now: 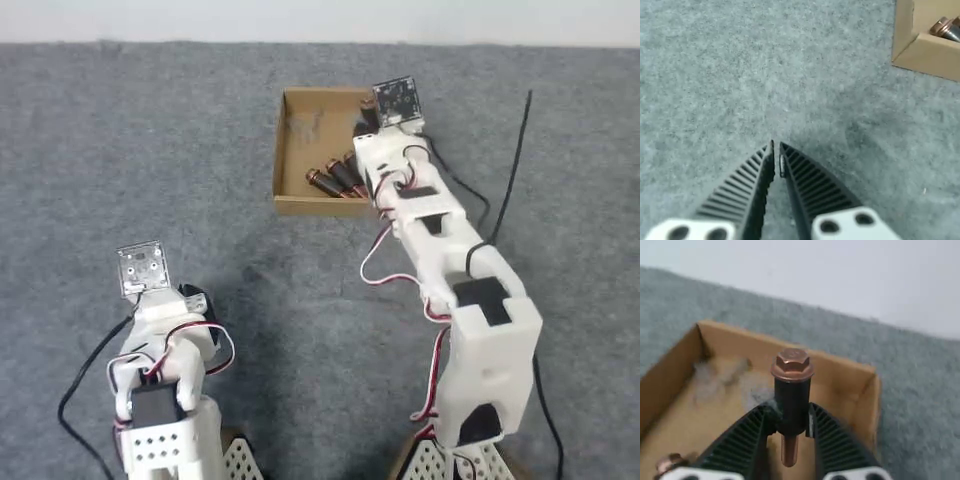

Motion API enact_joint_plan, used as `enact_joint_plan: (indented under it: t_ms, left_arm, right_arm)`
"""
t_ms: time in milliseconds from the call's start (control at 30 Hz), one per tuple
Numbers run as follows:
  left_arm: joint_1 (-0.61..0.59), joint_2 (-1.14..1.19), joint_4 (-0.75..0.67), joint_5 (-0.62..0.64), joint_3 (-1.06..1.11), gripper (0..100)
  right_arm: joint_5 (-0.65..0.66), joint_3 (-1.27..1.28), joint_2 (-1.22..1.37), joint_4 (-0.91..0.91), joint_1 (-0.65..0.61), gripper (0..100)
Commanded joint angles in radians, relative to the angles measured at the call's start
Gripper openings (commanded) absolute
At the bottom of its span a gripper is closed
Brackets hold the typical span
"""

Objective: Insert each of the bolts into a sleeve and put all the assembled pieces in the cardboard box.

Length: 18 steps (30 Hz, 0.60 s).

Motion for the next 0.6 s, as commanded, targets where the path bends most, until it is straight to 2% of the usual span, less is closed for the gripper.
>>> enact_joint_plan:
  t_ms: [0,167,567]
  left_arm:
    - [0.006,-0.015,0.003,-0.006,-0.013,2]
    - [0.006,-0.015,0.003,-0.006,-0.013,2]
    - [0.006,-0.015,0.003,-0.006,-0.013,2]
  right_arm:
    - [0.018,-0.126,-0.013,0.143,0.042,0.7]
    - [0.018,-0.264,0.031,0.421,0.073,0.8]
    - [0.018,-0.744,0.26,1.02,0.053,0.9]
